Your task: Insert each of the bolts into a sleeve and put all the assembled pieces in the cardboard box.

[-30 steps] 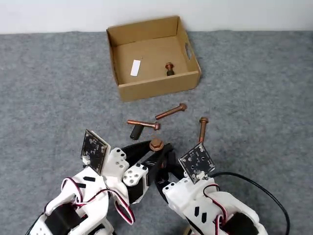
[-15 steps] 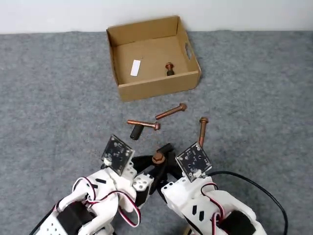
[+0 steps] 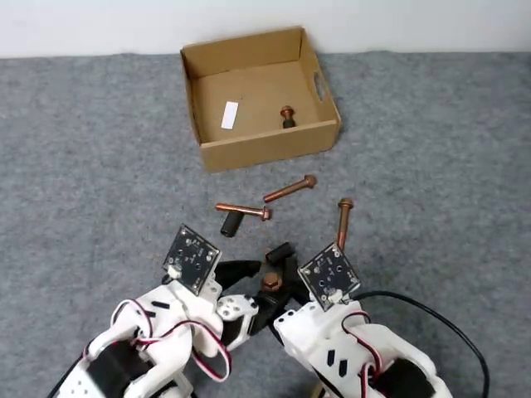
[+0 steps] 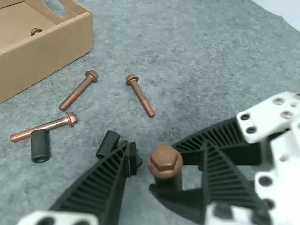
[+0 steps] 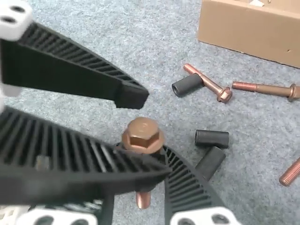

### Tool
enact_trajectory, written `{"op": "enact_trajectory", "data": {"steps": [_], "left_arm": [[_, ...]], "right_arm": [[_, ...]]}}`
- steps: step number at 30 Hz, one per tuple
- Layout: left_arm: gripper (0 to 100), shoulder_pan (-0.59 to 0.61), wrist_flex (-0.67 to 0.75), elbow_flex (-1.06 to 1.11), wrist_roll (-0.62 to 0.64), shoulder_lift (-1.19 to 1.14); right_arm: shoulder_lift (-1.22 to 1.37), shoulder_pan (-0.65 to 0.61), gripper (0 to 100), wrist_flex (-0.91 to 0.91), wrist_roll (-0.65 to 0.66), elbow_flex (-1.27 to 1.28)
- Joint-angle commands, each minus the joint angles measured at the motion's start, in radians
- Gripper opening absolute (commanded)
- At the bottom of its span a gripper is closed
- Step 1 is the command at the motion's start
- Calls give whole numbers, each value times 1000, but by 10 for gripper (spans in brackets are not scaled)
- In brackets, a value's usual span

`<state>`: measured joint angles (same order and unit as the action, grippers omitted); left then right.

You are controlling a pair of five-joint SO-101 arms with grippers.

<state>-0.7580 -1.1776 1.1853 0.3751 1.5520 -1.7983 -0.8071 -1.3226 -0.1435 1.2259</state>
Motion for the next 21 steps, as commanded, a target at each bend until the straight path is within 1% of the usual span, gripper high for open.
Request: {"op": "enact_trajectory", "data": {"steps": [1,4,6,8,10,12,14,16,18,21], "left_arm": [[250,-6,-44,-65,-11,-11],[250,28,-43,-116,-14,-11],[250,77,-43,-148,-31,-11],[246,147,-43,-159,-75,-5],[202,242,-43,-157,-109,-3],[107,350,-35,-140,-126,-3],[0,451,2,-91,-135,-3],[19,542,34,-19,-137,-2],[3,612,87,65,-133,-2],[5,675,175,196,-137,-2]], "right_arm": [[-8,7,8,31,8,-20],[-10,7,8,31,8,-9],[-10,8,8,31,8,-5],[-10,19,8,31,8,-5],[-10,61,8,31,3,-5],[-12,120,8,31,2,-5],[-12,180,8,31,0,-5],[-12,243,8,31,-5,-6],[-5,309,8,41,-40,-11],[-2,394,8,42,-74,-35]]}}
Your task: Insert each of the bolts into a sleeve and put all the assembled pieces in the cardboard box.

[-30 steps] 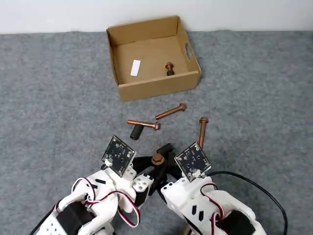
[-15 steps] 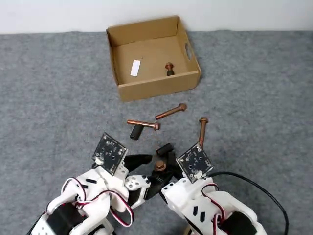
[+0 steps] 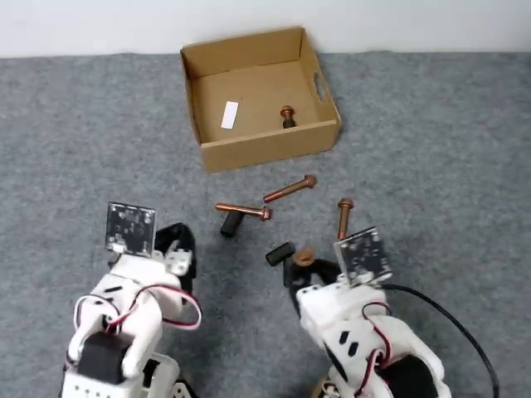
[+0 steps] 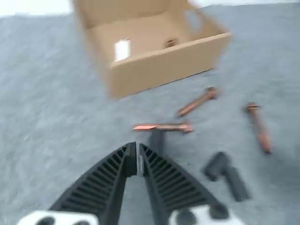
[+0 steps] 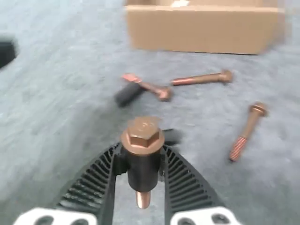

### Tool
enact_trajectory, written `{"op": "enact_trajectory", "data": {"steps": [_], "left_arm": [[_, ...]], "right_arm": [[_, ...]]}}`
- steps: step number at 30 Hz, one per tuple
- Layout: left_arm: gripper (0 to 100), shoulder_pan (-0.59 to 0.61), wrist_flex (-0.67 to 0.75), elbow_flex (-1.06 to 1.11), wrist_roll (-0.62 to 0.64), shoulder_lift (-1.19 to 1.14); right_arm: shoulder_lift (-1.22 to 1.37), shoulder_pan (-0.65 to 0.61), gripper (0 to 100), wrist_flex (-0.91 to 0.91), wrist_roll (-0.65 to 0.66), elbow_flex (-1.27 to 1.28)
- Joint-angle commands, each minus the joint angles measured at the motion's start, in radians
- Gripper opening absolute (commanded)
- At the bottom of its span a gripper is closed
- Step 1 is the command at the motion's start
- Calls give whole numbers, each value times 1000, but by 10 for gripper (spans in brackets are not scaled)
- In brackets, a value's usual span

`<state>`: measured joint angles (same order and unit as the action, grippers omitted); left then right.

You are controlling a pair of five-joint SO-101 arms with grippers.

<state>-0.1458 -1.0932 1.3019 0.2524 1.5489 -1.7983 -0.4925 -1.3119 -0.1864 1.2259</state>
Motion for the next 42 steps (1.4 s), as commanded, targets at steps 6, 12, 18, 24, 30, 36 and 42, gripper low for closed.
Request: {"op": "enact_trajectory", "data": {"steps": [6,12,18,24,30,36,42], "left_arm": [[5,92,147,203,-15,2],[5,92,150,297,-17,2],[5,126,244,389,-86,2],[6,133,247,389,-87,0],[6,133,247,389,-86,0],[6,132,244,389,-86,0],[6,135,244,389,-41,0]], "right_arm": [[42,179,8,8,-32,-138],[456,185,8,77,-34,-436],[954,185,8,223,-28,-830],[1356,185,8,392,-28,-1100],[1705,183,8,565,-26,-1316],[2032,180,8,585,-26,-1570],[2299,177,8,576,12,-1841]]}}
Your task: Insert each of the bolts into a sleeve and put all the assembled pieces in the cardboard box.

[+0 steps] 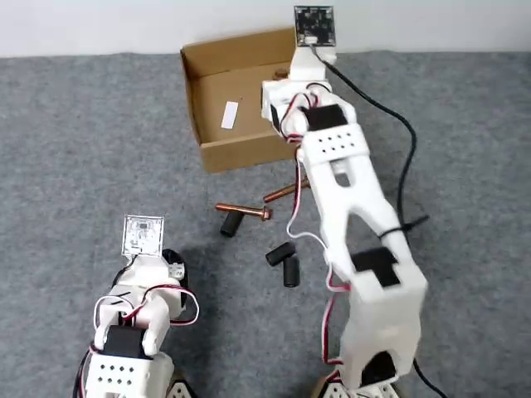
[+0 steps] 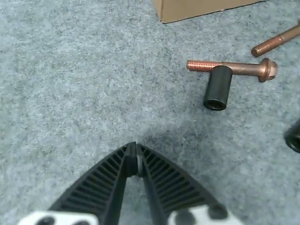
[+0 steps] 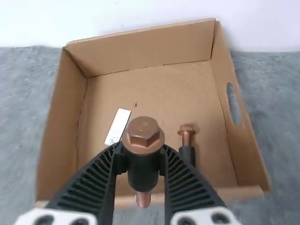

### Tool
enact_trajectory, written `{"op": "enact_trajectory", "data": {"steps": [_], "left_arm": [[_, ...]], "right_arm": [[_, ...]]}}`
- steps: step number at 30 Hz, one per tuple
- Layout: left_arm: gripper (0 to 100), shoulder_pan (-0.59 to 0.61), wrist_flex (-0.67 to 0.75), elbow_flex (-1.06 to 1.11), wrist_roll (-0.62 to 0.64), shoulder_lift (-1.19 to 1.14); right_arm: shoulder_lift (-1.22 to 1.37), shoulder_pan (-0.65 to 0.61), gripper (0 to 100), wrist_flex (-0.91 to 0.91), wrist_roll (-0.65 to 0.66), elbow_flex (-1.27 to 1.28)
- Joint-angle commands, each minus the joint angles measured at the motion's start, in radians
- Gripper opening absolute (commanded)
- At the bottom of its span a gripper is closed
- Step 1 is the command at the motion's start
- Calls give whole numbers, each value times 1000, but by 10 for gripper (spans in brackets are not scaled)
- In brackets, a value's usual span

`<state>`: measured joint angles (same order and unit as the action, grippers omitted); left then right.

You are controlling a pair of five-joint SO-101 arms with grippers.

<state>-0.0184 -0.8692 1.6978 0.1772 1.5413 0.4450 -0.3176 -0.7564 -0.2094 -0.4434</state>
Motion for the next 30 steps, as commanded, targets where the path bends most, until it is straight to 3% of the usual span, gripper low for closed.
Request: {"op": "enact_trajectory", "data": {"steps": [1,12,18,25,30], "left_arm": [[6,8,20,-7,44,8],[6,8,18,-7,52,8],[6,8,18,-7,52,8],[6,9,20,-7,52,8],[6,9,20,-7,54,8]], "right_arm": [[90,-2,8,21,63,-203],[348,-81,18,-185,278,-307],[395,-101,162,-213,307,-308],[312,-113,154,-219,305,-308],[213,-127,35,-288,304,-308]]}}
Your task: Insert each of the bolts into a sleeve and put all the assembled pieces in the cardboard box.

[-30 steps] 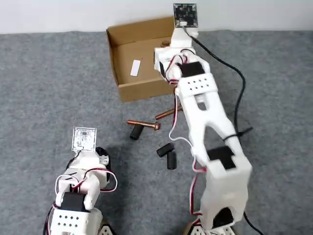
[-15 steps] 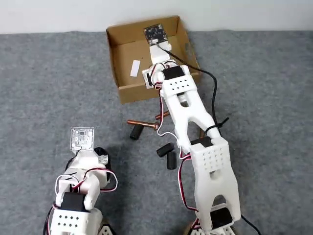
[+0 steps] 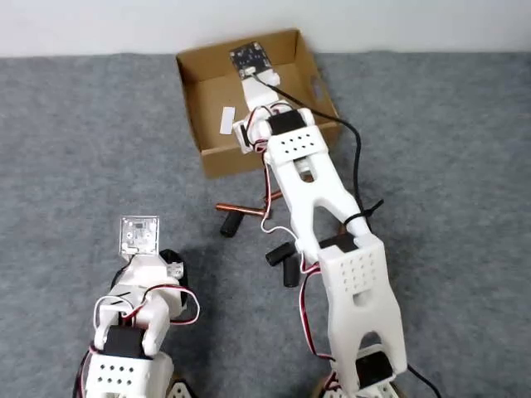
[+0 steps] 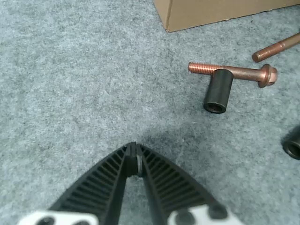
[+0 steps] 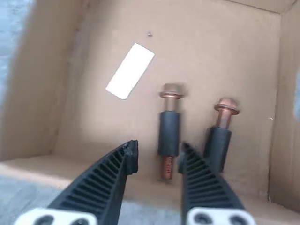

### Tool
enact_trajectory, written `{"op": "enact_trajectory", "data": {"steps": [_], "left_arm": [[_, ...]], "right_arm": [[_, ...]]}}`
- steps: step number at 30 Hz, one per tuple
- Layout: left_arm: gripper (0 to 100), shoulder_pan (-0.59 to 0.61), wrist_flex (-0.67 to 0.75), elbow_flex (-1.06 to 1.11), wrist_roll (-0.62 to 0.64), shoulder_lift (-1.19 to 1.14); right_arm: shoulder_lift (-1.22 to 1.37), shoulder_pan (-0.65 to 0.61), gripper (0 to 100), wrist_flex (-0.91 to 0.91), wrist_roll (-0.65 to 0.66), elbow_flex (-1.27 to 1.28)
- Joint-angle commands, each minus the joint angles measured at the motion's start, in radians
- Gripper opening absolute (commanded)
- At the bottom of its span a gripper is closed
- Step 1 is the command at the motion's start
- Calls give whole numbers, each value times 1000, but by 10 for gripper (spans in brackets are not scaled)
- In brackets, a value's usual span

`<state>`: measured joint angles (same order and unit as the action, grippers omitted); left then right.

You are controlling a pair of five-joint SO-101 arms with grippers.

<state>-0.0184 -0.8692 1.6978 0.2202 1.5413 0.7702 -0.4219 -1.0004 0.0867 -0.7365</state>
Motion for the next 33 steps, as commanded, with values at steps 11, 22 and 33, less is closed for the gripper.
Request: {"op": "enact_trajectory", "data": {"steps": [11,22,33], "left_arm": [[6,11,20,-7,11,8],[6,31,23,-7,11,8],[6,32,23,-7,11,8]], "right_arm": [[-308,-28,8,-437,-31,-15],[-383,-27,8,-799,-285,-8],[-694,-119,22,-796,-361,462]]}}
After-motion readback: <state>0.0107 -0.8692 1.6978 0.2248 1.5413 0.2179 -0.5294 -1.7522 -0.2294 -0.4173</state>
